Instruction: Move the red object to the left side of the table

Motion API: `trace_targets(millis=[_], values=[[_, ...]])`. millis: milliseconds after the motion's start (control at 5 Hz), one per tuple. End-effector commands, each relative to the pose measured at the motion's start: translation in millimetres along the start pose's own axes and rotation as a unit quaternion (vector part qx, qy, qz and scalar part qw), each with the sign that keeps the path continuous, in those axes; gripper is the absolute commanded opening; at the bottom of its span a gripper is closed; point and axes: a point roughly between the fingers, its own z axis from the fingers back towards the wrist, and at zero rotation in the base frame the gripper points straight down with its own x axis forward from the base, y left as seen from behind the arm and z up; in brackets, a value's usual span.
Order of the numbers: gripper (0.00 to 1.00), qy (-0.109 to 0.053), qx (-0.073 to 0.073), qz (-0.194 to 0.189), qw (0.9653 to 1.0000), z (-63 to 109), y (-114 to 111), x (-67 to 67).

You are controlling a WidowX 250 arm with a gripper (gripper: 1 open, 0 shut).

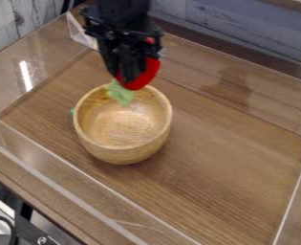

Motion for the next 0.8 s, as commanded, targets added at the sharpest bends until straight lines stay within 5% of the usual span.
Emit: trace_targets(millis=[0,400,600], values=[[0.00,-0.023,0.011,0.003,0.9997,10.7,22,12.2],[0.00,-0.016,0.023,0.023,0.9994,3.4,82,18.7],[0.00,-0.014,0.031,0.057,0.9978,-3.8,104,11.8]])
